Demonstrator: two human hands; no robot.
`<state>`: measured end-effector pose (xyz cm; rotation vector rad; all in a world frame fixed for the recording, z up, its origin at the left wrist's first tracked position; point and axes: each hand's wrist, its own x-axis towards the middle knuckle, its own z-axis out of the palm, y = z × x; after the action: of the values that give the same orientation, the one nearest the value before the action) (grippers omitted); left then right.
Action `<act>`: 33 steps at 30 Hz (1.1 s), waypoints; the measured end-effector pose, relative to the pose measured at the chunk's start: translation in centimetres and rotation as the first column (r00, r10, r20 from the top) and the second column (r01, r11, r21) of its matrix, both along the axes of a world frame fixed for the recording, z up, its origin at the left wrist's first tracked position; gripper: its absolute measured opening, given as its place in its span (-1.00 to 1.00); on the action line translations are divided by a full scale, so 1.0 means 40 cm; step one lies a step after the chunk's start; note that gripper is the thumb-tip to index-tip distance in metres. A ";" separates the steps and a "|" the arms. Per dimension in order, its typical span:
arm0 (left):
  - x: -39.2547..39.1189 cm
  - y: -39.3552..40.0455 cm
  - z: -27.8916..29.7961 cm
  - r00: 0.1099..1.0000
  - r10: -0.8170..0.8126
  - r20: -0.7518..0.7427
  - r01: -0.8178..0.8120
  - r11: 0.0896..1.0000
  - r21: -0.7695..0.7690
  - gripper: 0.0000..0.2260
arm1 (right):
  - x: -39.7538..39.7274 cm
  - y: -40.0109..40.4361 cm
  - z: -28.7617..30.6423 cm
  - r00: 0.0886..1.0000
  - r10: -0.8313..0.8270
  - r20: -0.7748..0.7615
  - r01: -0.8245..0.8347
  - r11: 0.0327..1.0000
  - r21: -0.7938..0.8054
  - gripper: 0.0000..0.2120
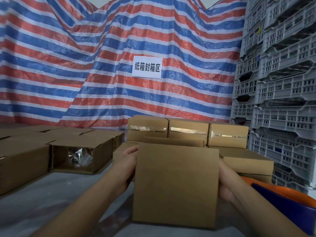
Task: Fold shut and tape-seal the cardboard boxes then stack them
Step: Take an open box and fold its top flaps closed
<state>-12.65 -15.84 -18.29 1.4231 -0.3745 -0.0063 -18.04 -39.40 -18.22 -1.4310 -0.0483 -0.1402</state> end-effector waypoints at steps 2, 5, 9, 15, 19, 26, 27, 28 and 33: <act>0.002 -0.002 -0.002 1.000 -0.017 0.022 0.016 0.999 0.036 -0.79 | 0.002 0.000 -0.003 1.000 -0.016 0.012 0.015 1.000 0.013 -0.76; 0.017 0.011 0.006 0.995 -0.103 -0.001 0.103 0.994 0.038 -0.41 | 0.009 -0.003 -0.010 0.999 -0.037 0.033 0.036 0.999 0.033 -0.74; 0.029 0.045 0.019 0.913 -0.400 0.075 0.390 0.912 0.125 -0.17 | 0.013 -0.009 -0.013 0.998 -0.056 0.033 0.054 0.996 0.066 -0.73; 0.028 0.045 0.013 0.950 -0.308 0.059 0.298 0.945 0.130 -0.37 | 0.022 -0.018 -0.027 0.996 -0.085 0.008 0.084 0.992 0.092 -0.69; 0.029 0.035 0.010 0.976 -0.212 0.050 0.204 0.970 0.132 -0.48 | 0.035 -0.027 -0.032 0.992 -0.121 -0.025 0.123 0.988 0.094 -0.66; 0.036 0.022 0.000 0.992 -0.125 -0.026 0.127 0.984 0.122 -0.84 | 0.051 -0.035 -0.025 0.996 -0.067 -0.051 0.075 0.979 0.188 -0.64; 0.038 0.021 -0.001 0.993 -0.115 -0.034 0.118 0.987 0.109 -0.86 | 0.053 -0.037 -0.023 0.998 -0.045 -0.040 0.052 0.979 0.199 -0.57; 0.038 0.019 -0.002 0.993 -0.109 -0.041 0.112 0.989 0.096 -0.88 | 0.053 -0.040 -0.023 1.000 -0.023 -0.018 0.026 0.980 0.199 -0.53; 0.036 0.011 -0.005 0.996 -0.079 -0.045 0.081 0.995 0.053 -0.82 | 0.047 -0.047 -0.011 1.000 0.009 0.028 -0.011 0.998 0.063 -0.56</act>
<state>-11.22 -15.38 -18.49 1.4593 -0.3985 -0.1130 -16.17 -41.29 -18.65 -1.3660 -0.0736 -0.1523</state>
